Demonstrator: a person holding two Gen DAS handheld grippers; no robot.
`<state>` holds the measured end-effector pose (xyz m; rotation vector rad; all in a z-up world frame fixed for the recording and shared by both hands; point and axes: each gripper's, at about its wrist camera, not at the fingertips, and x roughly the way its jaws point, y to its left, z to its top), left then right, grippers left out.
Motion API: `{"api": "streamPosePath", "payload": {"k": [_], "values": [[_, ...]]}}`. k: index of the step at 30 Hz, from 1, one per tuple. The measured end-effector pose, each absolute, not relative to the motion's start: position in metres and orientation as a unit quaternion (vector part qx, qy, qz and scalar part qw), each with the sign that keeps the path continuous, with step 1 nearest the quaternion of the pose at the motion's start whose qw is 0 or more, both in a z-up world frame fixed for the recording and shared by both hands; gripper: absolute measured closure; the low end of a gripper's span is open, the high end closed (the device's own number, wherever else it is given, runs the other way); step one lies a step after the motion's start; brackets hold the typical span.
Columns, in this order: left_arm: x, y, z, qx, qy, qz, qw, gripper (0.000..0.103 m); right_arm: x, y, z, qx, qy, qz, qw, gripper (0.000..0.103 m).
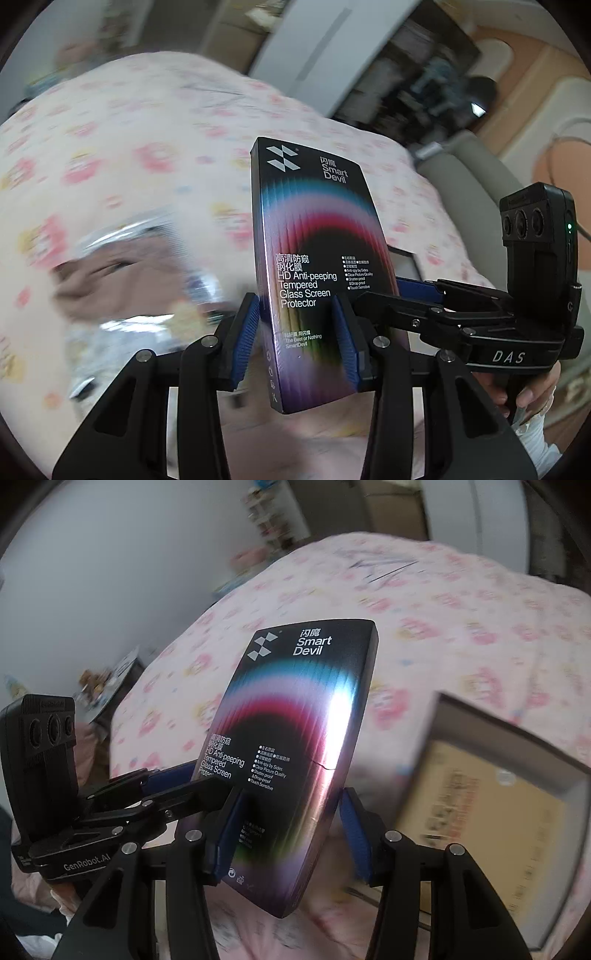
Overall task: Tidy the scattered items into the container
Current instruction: 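Lower the black Smart Devil box held in the left gripper into the open box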
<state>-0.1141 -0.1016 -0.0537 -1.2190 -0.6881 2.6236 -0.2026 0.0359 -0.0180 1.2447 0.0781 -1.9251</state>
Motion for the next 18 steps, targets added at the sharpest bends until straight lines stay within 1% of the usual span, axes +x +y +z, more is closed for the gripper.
{"api": "streamPosePath", "payload": {"k": [3, 7, 13, 18], "values": [[-0.144, -0.05, -0.058, -0.423, -0.21, 0.874, 0.117, 0.062, -0.217, 0.093, -0.021, 0.495, -0.008, -0.783, 0.377, 0.055], [-0.179, 0.01, -0.074, -0.457, -0.191, 0.857, 0.142, 0.062, -0.239, 0.168, -0.047, 0.503, -0.057, -0.789, 0.348, 0.055], [-0.216, 0.071, -0.112, -0.508, -0.164, 0.834, 0.14, 0.06, -0.262, 0.214, -0.094, 0.532, -0.069, -0.781, 0.319, 0.055], [-0.232, 0.09, -0.15, -0.543, -0.178, 0.809, 0.139, 0.059, -0.267, 0.232, -0.128, 0.558, -0.068, -0.769, 0.303, 0.055]]}}
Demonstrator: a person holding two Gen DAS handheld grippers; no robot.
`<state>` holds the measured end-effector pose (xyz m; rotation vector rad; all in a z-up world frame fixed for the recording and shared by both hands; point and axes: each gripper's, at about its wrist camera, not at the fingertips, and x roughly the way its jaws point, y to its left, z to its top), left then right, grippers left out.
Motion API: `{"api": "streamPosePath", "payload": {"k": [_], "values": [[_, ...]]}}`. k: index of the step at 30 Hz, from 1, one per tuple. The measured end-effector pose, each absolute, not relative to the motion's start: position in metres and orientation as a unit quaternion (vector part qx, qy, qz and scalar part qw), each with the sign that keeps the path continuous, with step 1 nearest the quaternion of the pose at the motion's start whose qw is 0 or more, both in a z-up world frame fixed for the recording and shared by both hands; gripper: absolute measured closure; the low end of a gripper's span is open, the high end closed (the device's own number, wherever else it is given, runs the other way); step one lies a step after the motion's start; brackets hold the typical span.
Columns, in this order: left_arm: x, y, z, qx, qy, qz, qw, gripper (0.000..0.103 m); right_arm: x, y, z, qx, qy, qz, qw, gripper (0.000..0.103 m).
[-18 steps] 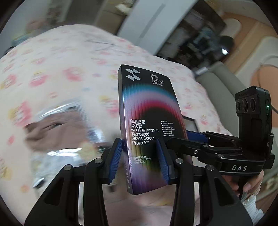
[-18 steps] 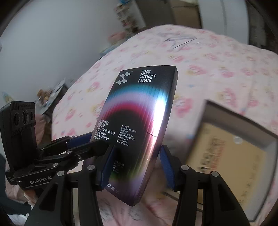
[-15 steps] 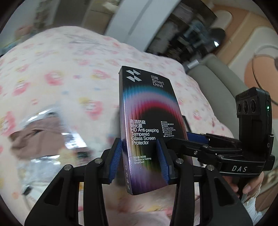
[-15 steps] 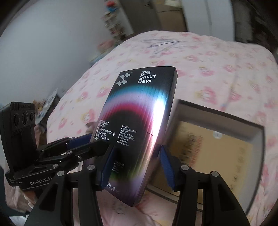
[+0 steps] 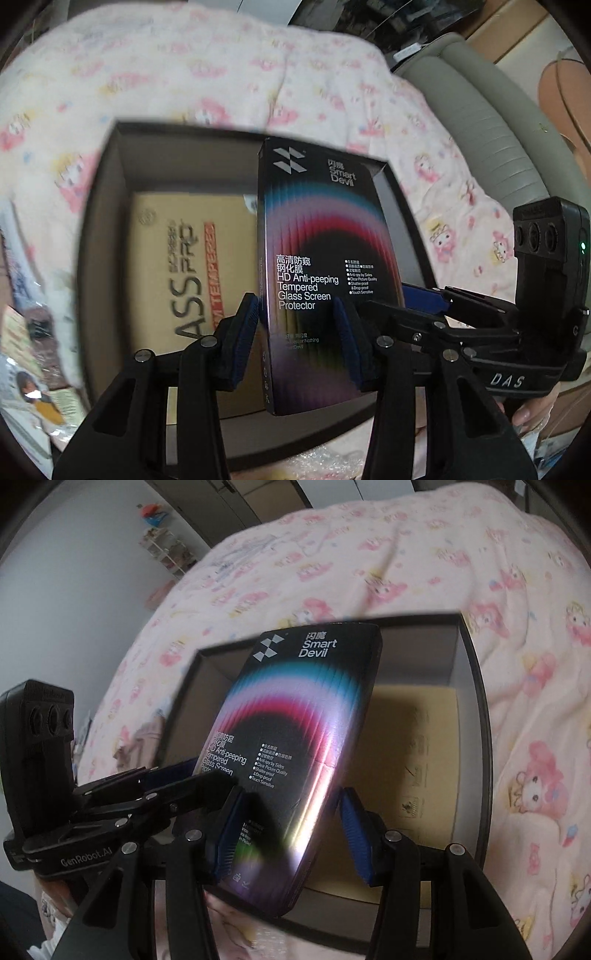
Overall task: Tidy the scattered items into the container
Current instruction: 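Lower the black Smart Devil box held in the left gripper into the open box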
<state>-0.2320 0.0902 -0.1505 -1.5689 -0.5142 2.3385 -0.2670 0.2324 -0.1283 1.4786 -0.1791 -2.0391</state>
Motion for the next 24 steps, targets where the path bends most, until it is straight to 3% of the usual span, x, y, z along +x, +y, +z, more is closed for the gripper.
{"api": "streamPosePath", "payload": {"k": [15, 24], "values": [[-0.251, 0.108, -0.203, -0.639, -0.142, 0.75, 0.098, 0.065, -0.274, 0.242, -0.18, 0.624, -0.034, -0.733, 0.269, 0.06], [-0.272, 0.107, -0.205, -0.659, -0.142, 0.737, 0.044, 0.062, -0.253, 0.268, -0.143, 0.549, 0.004, -0.803, 0.233, 0.06]]}}
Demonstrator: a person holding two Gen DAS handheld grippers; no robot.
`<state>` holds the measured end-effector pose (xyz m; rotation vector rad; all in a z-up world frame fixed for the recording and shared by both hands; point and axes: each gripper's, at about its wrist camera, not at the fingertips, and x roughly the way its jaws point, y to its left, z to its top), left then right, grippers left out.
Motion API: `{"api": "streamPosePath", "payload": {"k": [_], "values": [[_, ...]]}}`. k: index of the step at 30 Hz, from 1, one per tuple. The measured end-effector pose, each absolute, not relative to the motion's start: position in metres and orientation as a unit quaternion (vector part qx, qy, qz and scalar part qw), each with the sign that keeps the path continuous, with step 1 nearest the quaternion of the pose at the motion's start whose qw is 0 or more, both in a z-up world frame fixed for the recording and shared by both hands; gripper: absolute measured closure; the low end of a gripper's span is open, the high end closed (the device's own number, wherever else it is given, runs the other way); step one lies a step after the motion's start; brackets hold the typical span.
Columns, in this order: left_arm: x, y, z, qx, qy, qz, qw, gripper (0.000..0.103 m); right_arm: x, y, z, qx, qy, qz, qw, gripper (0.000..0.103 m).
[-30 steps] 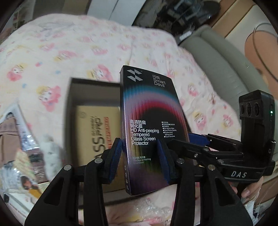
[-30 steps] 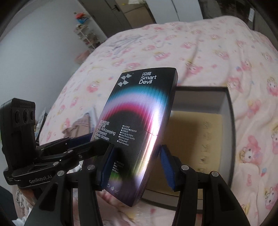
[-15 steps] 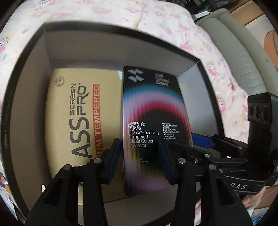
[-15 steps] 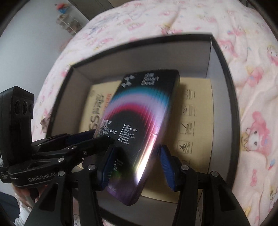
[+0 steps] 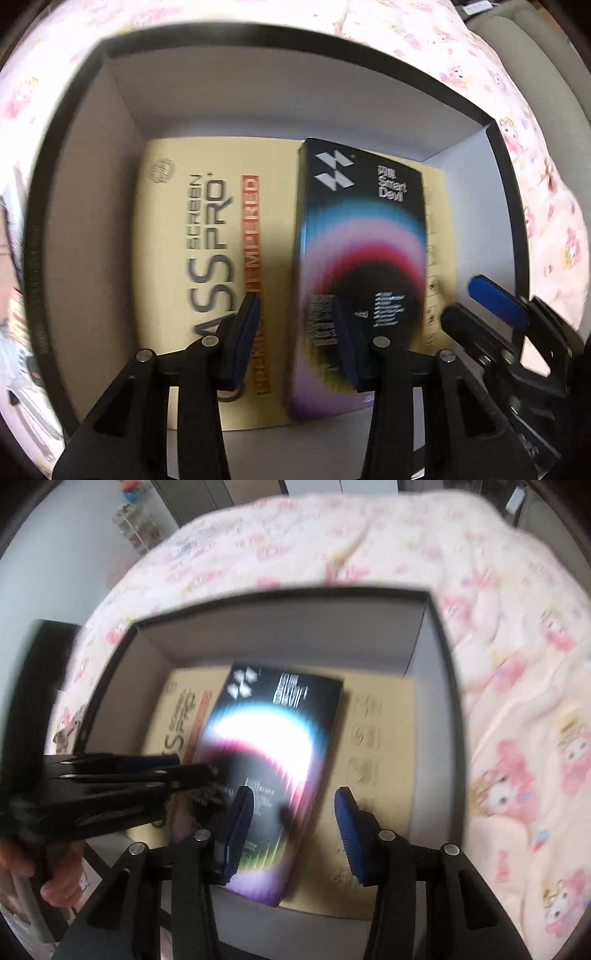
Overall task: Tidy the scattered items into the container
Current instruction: 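Lower the black Smart Devil box held in the left gripper into the open box, then open the left gripper and lift it away from the box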
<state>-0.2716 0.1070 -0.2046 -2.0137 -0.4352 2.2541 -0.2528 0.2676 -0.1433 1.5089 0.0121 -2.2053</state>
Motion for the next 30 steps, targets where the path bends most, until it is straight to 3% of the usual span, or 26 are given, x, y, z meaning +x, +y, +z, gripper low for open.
{"api": "streamPosePath", "payload": {"k": [4, 7, 16, 26, 30], "values": [[-0.274, 0.134, -0.207, -0.667, -0.122, 0.732, 0.067, 0.059, -0.253, 0.289, -0.138, 0.543, -0.02, -0.809, 0.224, 0.065], [-0.267, 0.151, -0.21, -0.674, -0.132, 0.717, 0.122, 0.064, -0.254, 0.302, -0.138, 0.553, -0.045, -0.8, 0.228, 0.074], [-0.26, 0.15, -0.218, -0.661, -0.192, 0.718, 0.103, 0.073, -0.267, 0.269, -0.131, 0.56, -0.018, -0.799, 0.218, 0.074], [-0.253, 0.163, -0.221, -0.655, -0.207, 0.713, 0.145, 0.07, -0.274, 0.277, -0.13, 0.552, -0.013, -0.812, 0.189, 0.075], [-0.23, 0.158, -0.185, -0.612, -0.181, 0.755, 0.152, 0.065, -0.258, 0.274, -0.116, 0.532, 0.013, -0.83, 0.166, 0.072]]}}
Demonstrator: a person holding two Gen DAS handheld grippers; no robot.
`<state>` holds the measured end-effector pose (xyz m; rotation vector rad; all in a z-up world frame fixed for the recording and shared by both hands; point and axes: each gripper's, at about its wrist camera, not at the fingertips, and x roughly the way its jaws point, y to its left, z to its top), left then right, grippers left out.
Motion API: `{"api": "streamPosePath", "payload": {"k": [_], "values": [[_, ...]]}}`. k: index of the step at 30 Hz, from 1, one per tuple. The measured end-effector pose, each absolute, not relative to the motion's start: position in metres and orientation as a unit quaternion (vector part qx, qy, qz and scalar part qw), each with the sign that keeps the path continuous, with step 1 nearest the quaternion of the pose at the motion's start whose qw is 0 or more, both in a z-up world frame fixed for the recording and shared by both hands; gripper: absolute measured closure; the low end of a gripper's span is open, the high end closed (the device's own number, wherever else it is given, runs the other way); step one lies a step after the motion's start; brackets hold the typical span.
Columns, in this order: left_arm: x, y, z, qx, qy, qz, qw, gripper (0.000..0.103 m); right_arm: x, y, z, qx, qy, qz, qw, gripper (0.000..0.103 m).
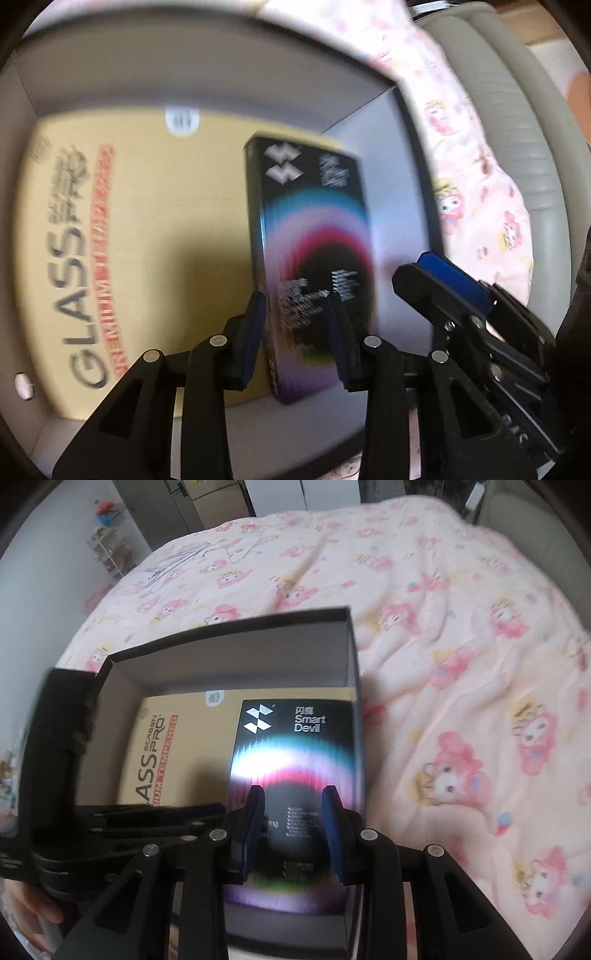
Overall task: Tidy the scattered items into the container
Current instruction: 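Open the left gripper and lift it away from the box, then move the left gripper to the item pile and reach for the white smartwatch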
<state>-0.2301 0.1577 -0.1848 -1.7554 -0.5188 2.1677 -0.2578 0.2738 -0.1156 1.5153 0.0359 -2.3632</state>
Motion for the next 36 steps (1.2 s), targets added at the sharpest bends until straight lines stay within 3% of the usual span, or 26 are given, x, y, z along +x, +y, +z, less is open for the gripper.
{"api": "streamPosePath", "payload": {"k": [3, 5, 8, 12, 23, 31, 36], "values": [[-0.2, 0.149, -0.14, -0.56, -0.136, 0.807, 0.128, 0.051, -0.235, 0.274, -0.087, 0.489, 0.01, -0.86, 0.148, 0.059], [-0.181, 0.135, -0.113, -0.532, -0.123, 0.829, 0.125, 0.045, -0.218, 0.279, -0.065, 0.46, -0.008, -0.878, 0.134, 0.042], [-0.189, 0.129, -0.081, -0.495, -0.102, 0.853, 0.128, 0.038, -0.195, 0.279, -0.037, 0.427, -0.021, -0.894, 0.134, 0.037], [-0.15, 0.098, -0.039, -0.457, -0.083, 0.875, 0.136, 0.034, -0.162, 0.264, -0.006, 0.393, -0.021, -0.908, 0.145, 0.036], [-0.074, 0.007, 0.003, -0.426, -0.097, 0.895, 0.082, 0.034, -0.103, 0.162, 0.034, 0.35, 0.039, -0.911, 0.215, 0.036], [-0.04, -0.082, -0.008, -0.417, -0.139, 0.898, 0.007, 0.035, -0.086, 0.066, 0.025, 0.357, 0.078, -0.882, 0.297, 0.036], [-0.022, -0.14, -0.047, -0.413, -0.196, 0.887, -0.07, 0.036, -0.097, 0.004, -0.015, 0.41, 0.077, -0.817, 0.399, 0.036]]}}
